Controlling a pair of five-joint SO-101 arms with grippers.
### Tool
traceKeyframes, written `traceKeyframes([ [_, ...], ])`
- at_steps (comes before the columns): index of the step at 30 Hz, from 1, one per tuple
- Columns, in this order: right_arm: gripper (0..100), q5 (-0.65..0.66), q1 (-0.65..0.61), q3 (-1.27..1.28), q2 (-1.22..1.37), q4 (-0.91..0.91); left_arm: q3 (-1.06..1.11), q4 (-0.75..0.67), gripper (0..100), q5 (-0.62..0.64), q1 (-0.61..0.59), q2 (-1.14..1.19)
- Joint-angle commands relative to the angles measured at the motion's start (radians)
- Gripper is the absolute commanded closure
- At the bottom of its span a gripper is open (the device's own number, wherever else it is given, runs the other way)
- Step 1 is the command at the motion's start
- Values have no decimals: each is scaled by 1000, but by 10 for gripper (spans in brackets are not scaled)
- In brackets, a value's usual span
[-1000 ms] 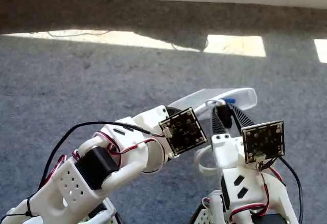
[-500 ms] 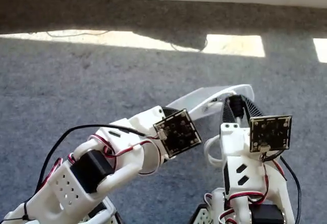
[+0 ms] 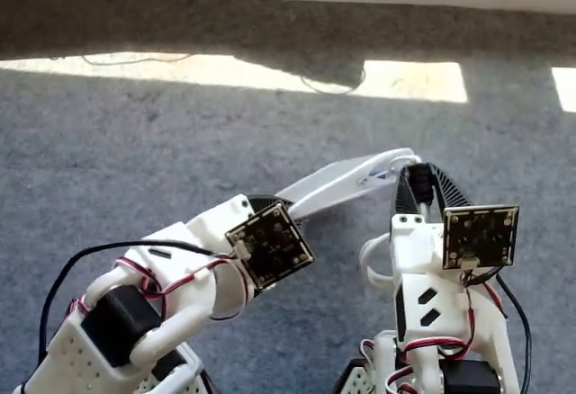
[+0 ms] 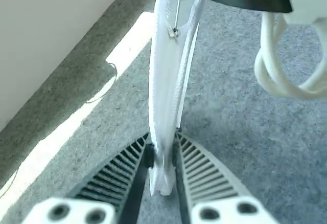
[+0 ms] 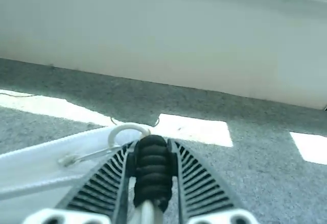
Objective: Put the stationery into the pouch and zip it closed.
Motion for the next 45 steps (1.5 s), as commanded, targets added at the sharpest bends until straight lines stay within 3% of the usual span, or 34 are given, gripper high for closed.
traceKeyframes([
  [1,992,-5,50,-16,13,-50,-4,84,996,-6,-90,-91],
  [15,992,-5,50,-16,13,-50,-2,247,996,-48,-251,-286],
  [32,992,-5,50,-15,13,-48,-5,327,996,-89,-440,-418],
  [45,992,-5,45,-15,13,-44,-4,319,995,-84,-456,-432],
])
